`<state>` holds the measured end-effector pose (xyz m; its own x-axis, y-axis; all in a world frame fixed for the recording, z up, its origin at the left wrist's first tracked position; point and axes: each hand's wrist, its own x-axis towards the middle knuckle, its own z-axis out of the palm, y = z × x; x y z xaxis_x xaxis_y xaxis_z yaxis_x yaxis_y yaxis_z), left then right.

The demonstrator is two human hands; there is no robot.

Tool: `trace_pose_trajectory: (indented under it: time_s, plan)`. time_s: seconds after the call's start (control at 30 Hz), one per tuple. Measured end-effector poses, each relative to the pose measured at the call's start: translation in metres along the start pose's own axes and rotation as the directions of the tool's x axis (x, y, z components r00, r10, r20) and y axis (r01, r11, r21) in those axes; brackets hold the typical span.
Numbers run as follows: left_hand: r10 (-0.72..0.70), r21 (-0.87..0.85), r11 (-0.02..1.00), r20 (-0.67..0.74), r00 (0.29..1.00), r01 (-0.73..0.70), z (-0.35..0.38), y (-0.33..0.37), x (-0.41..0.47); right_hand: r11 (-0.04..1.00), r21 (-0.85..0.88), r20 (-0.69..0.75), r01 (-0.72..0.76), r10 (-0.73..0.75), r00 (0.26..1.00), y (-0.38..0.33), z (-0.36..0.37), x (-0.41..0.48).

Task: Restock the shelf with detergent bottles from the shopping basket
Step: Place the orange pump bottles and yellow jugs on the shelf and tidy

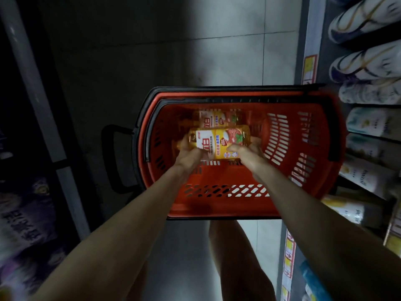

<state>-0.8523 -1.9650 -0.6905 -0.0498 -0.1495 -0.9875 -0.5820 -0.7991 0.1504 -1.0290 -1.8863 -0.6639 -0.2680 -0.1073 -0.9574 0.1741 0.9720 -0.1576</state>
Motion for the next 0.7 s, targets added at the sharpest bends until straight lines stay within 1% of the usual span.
trace_pose_trajectory:
  time_s: [0.07, 0.17, 0.27, 0.37, 0.47, 0.53, 0.6, 0.7]
  plan:
    - [0.013, -0.001, 1.000, 0.003, 1.000, -0.013, 0.001, -0.005, -0.014, 1.000, 0.004, -0.037, -0.014, 0.014, 0.999, 0.000, -0.002, -0.020]
    - [0.016, -0.012, 1.000, 0.001, 1.000, -0.016, 0.003, 0.007, -0.054, 0.998, 0.061, -0.089, -0.012, 0.017, 0.996, 0.000, -0.007, -0.052]
    - [0.060, 0.021, 0.998, 0.000, 0.998, -0.060, 0.002, 0.013, -0.088, 0.991, 0.131, -0.135, 0.005, 0.013, 0.991, -0.006, -0.015, -0.087]
    - [0.074, 0.025, 0.997, -0.004, 0.997, -0.074, 0.000, 0.023, -0.117, 0.979, 0.195, -0.169, 0.049, -0.016, 0.986, -0.013, -0.027, -0.130]
    - [0.103, 0.038, 0.994, -0.024, 0.994, -0.102, -0.002, 0.042, -0.162, 0.961, 0.242, -0.224, 0.133, -0.078, 0.972, -0.022, -0.040, -0.172]
    - [0.145, 0.084, 0.986, -0.029, 0.989, -0.142, -0.004, 0.065, -0.207, 0.944, 0.285, -0.252, 0.168, -0.095, 0.963, -0.030, -0.047, -0.201]
    - [0.195, 0.172, 0.968, -0.055, 0.979, -0.183, -0.008, 0.087, -0.249, 0.921, 0.325, -0.283, 0.212, -0.119, 0.952, -0.037, -0.055, -0.230]
    - [0.270, 0.273, 0.932, -0.080, 0.960, -0.239, -0.023, 0.112, -0.298, 0.900, 0.345, -0.272, 0.266, -0.175, 0.946, -0.049, -0.071, -0.275]
